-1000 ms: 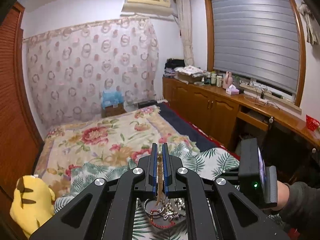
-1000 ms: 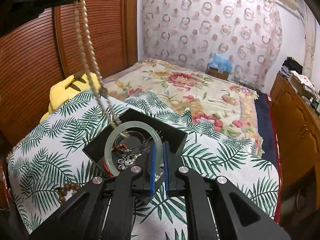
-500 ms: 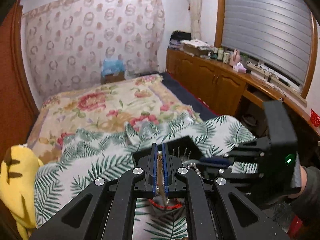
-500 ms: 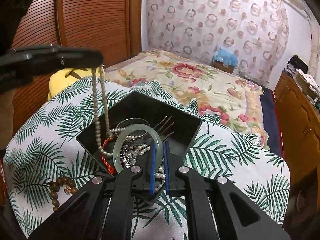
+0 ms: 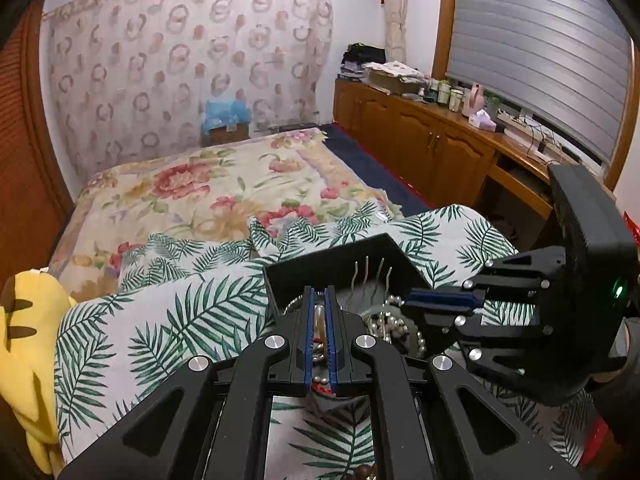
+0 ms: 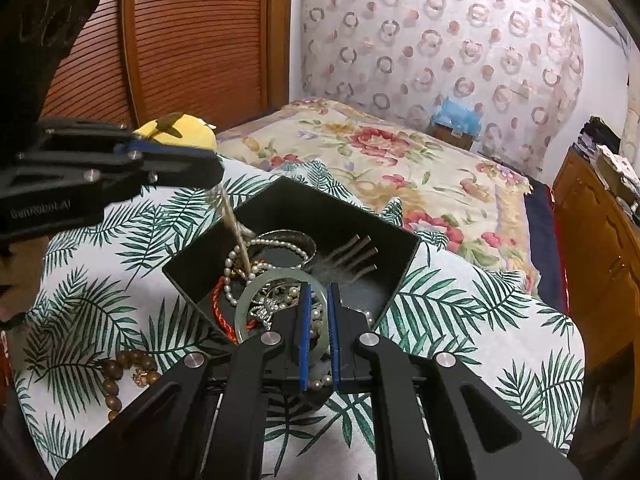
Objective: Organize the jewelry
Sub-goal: 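Lower both held items into the box and open both tools, then move both tools back to the wooden bead bracelet and rings, then grasp the wooden bead bracelet with the left tool while the right tool grasps a ring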
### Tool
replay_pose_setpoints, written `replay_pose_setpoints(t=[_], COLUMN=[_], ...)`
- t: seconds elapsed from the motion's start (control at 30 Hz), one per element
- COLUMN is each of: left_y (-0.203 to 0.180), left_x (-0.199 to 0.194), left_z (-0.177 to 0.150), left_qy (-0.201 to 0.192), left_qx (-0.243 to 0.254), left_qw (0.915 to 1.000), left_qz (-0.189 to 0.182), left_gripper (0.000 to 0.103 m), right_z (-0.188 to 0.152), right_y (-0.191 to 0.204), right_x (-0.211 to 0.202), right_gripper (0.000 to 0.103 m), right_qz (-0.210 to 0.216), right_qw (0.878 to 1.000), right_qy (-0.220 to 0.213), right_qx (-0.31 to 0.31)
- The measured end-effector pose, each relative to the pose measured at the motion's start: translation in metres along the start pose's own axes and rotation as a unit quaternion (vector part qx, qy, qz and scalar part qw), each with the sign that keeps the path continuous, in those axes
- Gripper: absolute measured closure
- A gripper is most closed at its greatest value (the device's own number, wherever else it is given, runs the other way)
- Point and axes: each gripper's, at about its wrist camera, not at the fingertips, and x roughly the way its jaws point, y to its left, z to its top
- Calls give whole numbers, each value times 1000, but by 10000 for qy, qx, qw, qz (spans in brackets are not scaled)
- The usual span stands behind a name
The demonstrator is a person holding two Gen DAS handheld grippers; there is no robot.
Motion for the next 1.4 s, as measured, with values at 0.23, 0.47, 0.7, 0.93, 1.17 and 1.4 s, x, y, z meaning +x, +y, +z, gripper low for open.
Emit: replay_pose_setpoints(t=[0.23,0.47,0.7,0.93,1.17,1.4], left_y=[-1,-3,-3,-14,-14,-16], left_x=[-11,-19,-22,-13,-13,-16], left_z=[-17,-45,-75,-105,-121,-122], left_qy=[76,217,426,743,868,893], left_qx=[-61,-36,-80,55,44,82], left_qw=[9999,9997,9990,9971,9959,9958], left_qz=[-42,-67,-108,-184,-248,-202], left_gripper=[90,67,60,56,52,52], right_z=[-11,-42,-71,-93,-108,-110], right_y=[8,30,44,54,61,68], right_x=[-30,-45,-51,-57,-54,-49], right_gripper=[93,93,93,93,93,93], right_qz=[116,318,354,413,459,414], right_qw=[9997,9993,9986,9974,9960,9950], right_qy=[-175,19,237,457,707,895], right_qx=[124,182,300,364,304,128])
